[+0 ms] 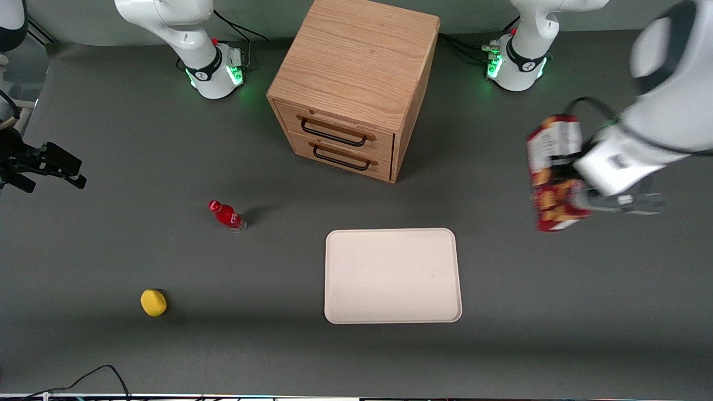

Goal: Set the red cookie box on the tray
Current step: 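Carry the held box over the white tray and lower it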

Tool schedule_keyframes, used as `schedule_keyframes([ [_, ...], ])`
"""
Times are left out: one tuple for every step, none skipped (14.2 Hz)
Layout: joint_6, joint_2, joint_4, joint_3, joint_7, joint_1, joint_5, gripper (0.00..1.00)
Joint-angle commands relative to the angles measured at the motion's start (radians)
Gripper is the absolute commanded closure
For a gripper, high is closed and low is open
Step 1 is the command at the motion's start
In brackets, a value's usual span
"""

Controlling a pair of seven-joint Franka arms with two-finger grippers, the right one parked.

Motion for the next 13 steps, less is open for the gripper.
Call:
schedule_keyframes([
  [0.263,0.248,0.076,-0.140,-0.275,-0.023,0.094,1.00],
  [0.363,0.316,0.063,-0.169,-0.323,-0.031,0.192,1.00],
  [0.439,0.388,0.063,-0.186,-0.356,-0.033,0.272,1.00],
  [0.520,0.440,0.060,-0.188,-0.380,-0.033,0.329,1.00],
  [0.595,0.486,0.059,-0.186,-0.388,-0.033,0.376,1.00],
  [0.646,0.520,0.050,-0.185,-0.393,-0.033,0.416,1.00],
  [0.686,0.533,0.028,-0.181,-0.402,-0.030,0.456,1.00],
  [0.717,0.538,0.019,-0.181,-0.409,-0.027,0.473,1.00],
  [0.719,0.536,0.017,-0.181,-0.411,-0.025,0.475,0.62],
  [0.697,0.527,0.017,-0.181,-0.414,-0.023,0.474,0.01],
  [0.667,0.507,0.016,-0.181,-0.410,-0.020,0.474,0.00],
  [0.598,0.480,0.017,-0.183,-0.400,-0.019,0.466,0.00],
  [0.514,0.435,0.017,-0.188,-0.394,-0.017,0.457,0.00],
])
